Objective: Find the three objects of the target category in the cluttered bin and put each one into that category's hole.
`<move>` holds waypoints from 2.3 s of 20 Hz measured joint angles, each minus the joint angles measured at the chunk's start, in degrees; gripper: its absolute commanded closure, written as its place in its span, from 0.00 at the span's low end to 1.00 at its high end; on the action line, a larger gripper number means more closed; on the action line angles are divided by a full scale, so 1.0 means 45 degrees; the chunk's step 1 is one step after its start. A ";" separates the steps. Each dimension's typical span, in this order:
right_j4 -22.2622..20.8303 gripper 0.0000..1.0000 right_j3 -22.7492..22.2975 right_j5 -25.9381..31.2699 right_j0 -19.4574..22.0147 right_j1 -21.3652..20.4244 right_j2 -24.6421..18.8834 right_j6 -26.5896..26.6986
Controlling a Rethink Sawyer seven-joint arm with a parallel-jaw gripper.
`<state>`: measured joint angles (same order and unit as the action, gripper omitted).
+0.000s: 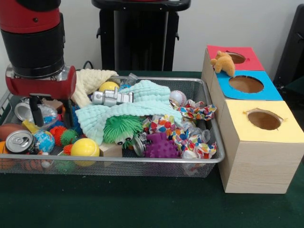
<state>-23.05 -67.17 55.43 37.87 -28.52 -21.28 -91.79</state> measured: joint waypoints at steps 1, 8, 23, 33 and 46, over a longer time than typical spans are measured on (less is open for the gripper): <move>-0.0044 0.00 0.0004 0.0000 -0.0001 0.0000 -0.0006 0.0000; -0.0350 0.00 0.0041 0.0000 -0.0001 0.0000 -0.0064 0.0003; -0.1157 0.00 0.0098 0.0000 0.0037 0.0346 -0.0140 0.0026; -0.1736 0.00 0.0500 0.0000 0.0151 0.1235 -0.0169 0.0039; -0.2193 0.00 0.1528 -0.0003 0.0626 0.2432 -0.0544 0.0511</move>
<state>-32.92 -60.30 55.42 40.68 -17.58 -23.73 -89.49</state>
